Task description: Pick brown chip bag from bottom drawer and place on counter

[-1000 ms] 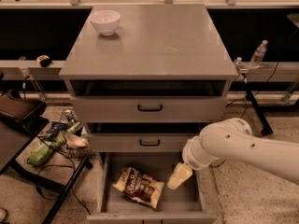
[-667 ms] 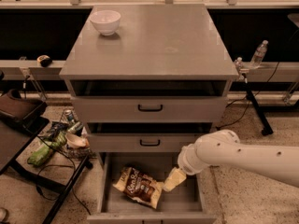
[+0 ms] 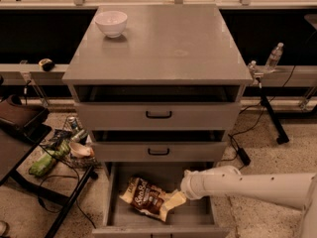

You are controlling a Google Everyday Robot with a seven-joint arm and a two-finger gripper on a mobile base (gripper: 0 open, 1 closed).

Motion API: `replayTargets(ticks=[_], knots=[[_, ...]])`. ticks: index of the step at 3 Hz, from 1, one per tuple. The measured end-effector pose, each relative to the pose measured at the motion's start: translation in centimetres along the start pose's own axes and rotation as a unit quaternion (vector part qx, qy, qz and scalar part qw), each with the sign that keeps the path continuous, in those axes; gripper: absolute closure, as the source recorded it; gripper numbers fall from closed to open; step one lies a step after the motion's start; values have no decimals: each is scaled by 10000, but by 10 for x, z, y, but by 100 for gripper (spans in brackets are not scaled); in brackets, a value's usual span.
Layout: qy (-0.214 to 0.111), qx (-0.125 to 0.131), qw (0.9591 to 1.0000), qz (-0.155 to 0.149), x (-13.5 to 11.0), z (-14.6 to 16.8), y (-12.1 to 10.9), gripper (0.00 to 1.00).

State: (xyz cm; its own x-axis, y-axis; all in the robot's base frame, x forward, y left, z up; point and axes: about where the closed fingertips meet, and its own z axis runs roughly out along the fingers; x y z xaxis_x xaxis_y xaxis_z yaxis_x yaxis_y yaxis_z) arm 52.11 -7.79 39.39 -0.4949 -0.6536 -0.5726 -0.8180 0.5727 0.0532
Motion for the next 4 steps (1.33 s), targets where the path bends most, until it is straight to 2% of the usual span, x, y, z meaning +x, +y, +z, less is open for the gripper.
replayTargets(ticks=[1,2,3,4], knots=[[-56,-129,9998,151,13,22,9,0],[-60,-145,9998,156,13,25,10,0],[-122,-393,9989,234,18,65,11,0],[-397,-704,9963,305,28,144,2,0]])
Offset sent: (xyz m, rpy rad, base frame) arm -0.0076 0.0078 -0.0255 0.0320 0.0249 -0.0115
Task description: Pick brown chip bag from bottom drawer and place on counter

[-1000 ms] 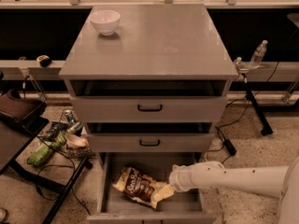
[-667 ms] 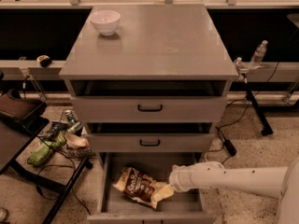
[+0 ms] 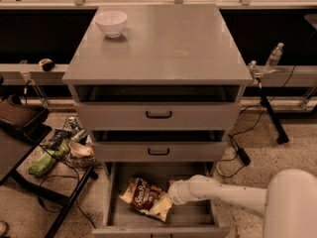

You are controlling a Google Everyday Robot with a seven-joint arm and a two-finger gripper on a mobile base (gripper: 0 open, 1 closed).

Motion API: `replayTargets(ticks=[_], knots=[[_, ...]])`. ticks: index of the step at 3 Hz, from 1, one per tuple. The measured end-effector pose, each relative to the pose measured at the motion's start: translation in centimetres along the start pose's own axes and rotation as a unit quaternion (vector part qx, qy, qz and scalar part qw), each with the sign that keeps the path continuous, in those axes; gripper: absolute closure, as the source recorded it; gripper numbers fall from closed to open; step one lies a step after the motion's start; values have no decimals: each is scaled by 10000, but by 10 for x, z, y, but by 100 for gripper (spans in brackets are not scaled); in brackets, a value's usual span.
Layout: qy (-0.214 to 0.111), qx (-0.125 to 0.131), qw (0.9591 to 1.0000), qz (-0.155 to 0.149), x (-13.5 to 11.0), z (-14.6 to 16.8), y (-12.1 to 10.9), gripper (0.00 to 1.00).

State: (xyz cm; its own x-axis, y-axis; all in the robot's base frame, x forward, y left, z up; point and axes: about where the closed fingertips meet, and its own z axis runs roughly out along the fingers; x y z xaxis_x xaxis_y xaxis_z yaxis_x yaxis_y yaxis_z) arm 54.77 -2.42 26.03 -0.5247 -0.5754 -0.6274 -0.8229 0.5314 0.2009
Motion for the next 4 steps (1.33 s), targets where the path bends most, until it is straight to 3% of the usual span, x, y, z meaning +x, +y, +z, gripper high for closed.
replayTargets(ticks=[1,2,3,4], knots=[[-196,-162,9995,210,16,50,-15,0],[-358,-542,9972,379,21,103,-12,0],[-413,-285,9976,480,26,100,-46,19],[-415,-282,9976,478,25,100,-46,42]])
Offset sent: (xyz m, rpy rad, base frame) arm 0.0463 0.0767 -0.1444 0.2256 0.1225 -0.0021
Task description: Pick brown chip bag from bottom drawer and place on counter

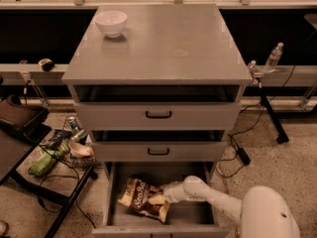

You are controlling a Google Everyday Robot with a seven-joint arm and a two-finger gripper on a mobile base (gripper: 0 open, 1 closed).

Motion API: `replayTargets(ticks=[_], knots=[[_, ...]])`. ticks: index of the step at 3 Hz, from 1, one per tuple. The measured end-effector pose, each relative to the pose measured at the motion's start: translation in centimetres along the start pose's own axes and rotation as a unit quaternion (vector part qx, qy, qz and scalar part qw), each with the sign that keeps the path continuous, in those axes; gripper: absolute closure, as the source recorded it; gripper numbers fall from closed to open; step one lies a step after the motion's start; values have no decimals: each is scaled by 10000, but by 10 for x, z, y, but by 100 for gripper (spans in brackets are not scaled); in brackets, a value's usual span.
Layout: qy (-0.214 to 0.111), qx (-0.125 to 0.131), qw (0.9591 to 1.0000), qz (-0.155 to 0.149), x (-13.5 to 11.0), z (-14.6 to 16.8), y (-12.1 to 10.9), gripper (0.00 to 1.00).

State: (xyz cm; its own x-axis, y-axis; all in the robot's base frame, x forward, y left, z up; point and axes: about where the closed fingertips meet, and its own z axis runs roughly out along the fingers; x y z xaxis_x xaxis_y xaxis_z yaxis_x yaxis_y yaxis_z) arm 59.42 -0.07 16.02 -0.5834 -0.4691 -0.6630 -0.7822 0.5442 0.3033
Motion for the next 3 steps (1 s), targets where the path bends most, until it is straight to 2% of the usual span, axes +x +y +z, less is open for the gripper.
replayTargets(ticks=[2,3], knots=[[0,-3,10000,-3,0,0,0,89],[-10,-169,9996,-215,-10,-1,19,100]])
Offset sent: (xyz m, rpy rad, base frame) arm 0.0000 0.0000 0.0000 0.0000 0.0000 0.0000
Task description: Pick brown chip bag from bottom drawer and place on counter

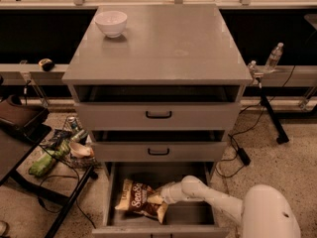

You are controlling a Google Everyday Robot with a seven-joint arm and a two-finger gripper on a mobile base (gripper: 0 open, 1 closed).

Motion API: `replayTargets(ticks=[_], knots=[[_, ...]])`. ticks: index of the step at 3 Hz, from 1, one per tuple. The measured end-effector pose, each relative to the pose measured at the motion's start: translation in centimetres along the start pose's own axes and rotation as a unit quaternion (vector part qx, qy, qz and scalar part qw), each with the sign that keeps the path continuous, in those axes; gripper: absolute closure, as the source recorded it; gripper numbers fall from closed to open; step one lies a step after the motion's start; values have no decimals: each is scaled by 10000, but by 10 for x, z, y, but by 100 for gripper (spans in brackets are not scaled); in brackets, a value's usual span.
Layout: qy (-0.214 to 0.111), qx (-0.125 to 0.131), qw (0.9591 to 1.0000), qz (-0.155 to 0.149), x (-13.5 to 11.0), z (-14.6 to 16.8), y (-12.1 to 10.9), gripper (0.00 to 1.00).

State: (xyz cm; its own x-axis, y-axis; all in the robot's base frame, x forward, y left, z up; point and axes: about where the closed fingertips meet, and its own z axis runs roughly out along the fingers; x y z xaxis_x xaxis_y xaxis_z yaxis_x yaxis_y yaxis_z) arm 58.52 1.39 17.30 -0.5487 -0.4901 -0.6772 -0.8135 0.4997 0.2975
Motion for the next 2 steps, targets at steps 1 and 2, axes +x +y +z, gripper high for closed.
replayTargets(ticks=[1,2], knots=[[13,328,9993,-163,-9,-39,-8,100],[155,850,9957,-326,-34,-107,-11,100]])
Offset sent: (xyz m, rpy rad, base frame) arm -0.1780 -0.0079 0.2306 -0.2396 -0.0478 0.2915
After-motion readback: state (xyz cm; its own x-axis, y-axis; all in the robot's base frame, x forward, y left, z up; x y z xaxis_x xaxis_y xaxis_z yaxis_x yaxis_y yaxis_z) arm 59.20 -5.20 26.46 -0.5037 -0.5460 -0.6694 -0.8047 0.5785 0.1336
